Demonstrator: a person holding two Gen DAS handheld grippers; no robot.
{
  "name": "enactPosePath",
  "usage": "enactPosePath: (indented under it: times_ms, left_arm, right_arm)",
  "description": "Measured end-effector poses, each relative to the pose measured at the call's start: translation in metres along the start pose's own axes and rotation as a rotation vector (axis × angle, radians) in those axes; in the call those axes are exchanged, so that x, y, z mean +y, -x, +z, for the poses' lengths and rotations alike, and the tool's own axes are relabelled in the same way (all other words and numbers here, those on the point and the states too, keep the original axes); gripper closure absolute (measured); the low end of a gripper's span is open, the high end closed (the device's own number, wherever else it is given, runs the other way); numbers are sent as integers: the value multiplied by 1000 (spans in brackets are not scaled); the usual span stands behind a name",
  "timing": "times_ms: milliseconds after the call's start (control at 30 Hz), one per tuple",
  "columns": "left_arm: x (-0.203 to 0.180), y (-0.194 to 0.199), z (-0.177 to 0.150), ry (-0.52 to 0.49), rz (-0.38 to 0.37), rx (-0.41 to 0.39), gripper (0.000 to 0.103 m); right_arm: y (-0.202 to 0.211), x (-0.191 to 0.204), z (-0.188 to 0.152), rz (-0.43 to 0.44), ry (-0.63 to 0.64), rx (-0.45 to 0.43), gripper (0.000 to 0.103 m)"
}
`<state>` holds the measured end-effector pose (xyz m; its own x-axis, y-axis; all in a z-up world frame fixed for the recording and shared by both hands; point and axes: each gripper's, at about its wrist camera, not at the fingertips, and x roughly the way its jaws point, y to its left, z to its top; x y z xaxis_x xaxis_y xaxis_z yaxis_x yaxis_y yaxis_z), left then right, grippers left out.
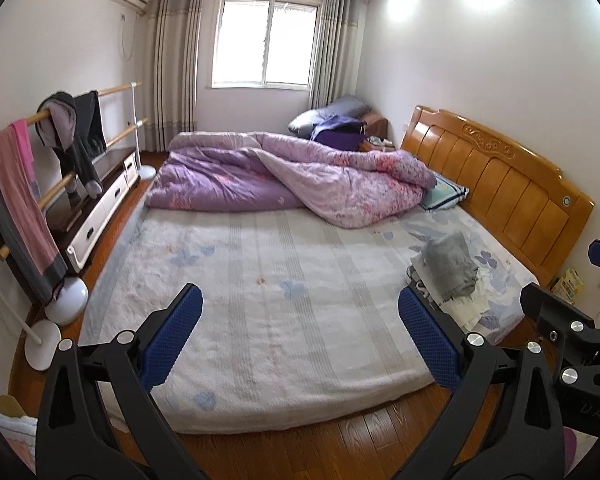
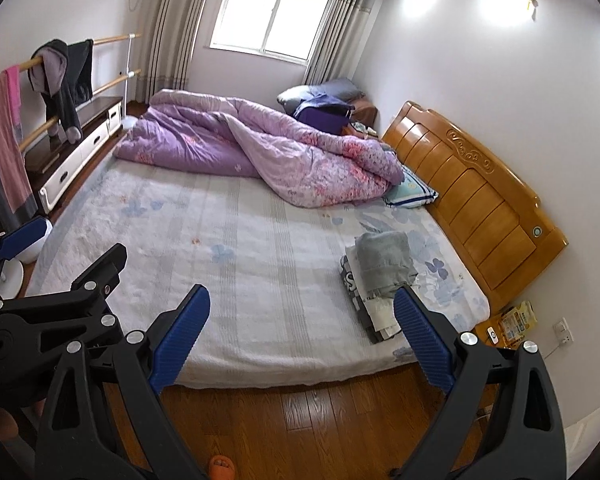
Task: Fold large clothes
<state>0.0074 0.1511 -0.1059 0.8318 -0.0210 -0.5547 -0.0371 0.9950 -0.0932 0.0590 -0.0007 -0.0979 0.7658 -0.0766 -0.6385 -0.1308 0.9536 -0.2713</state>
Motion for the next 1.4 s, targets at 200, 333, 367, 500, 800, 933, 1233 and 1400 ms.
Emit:
enactPosePath:
  times_ms: [200, 333, 367, 500, 800, 933, 1233, 1400]
  left_arm:
    - [-2, 10, 7, 1, -3, -13, 4]
    - [-4, 11, 9, -2, -7, -18, 4]
    - [-5, 11, 11, -4, -6, -19, 4]
    - [-6, 10, 14, -8, -4, -23, 4]
    - [-6, 9, 18, -7, 0, -29, 4]
    - [-6, 9, 19, -7, 0, -30, 4]
    - [-12, 2, 30, -4, -6, -28, 4]
    - [-16, 0, 35, -6, -4, -29, 4]
  right_arm:
    - [6, -5, 2, -4, -11, -19, 13]
    - [8, -7, 3, -6, -16, -25, 13]
    - [8, -8, 3, -7, -17, -26, 13]
    - [10, -9, 4, -4, -25, -30, 13]
    - [13, -11, 11, -1, -25, -39, 13]
    - [14, -10, 10, -1, -28, -39, 13]
    - [14, -10, 12, -3, -28, -41, 13]
    - [15, -9, 14, -5, -27, -40, 13]
